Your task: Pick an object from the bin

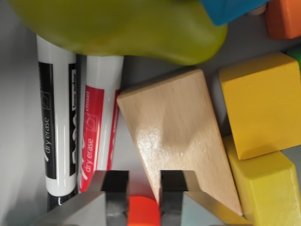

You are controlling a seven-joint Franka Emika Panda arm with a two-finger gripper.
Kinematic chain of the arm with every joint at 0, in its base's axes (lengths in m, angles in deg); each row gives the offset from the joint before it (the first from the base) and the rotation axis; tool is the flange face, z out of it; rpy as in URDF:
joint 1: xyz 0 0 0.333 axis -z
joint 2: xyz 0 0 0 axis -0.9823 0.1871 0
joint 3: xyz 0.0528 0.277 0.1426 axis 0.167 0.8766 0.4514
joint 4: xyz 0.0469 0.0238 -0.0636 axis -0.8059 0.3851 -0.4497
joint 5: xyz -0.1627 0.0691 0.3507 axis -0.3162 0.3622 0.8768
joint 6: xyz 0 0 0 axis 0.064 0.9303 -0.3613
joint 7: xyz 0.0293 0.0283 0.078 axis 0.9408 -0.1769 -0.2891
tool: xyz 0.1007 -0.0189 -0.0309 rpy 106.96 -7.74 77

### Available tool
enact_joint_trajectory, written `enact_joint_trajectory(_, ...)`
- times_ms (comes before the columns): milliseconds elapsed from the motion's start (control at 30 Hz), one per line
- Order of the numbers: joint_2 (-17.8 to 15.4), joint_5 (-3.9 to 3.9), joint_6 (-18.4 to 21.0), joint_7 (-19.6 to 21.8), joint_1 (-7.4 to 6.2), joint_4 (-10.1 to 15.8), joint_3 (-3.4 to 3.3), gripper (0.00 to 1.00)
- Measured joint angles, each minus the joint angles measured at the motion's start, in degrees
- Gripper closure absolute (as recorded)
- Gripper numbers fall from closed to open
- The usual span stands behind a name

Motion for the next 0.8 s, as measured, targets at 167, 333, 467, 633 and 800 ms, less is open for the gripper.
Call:
enact_joint_trajectory(167,0.0,0.0,0.0,0.0,0.0,0.0,0.0,1.0)
enact_joint_trajectory(333,0.0,0.0,0.0,0.0,0.0,0.0,0.0,1.0)
enact_joint_trajectory(467,0.0,0.0,0.0,0.0,0.0,0.0,0.0,1.0)
enact_joint_trajectory(633,-0.19,0.0,0.09,0.0,0.0,0.02,0.0,1.0)
enact_joint_trajectory(800,-1.4,0.0,0.82,0.0,0.0,0.34,0.0,1.0)
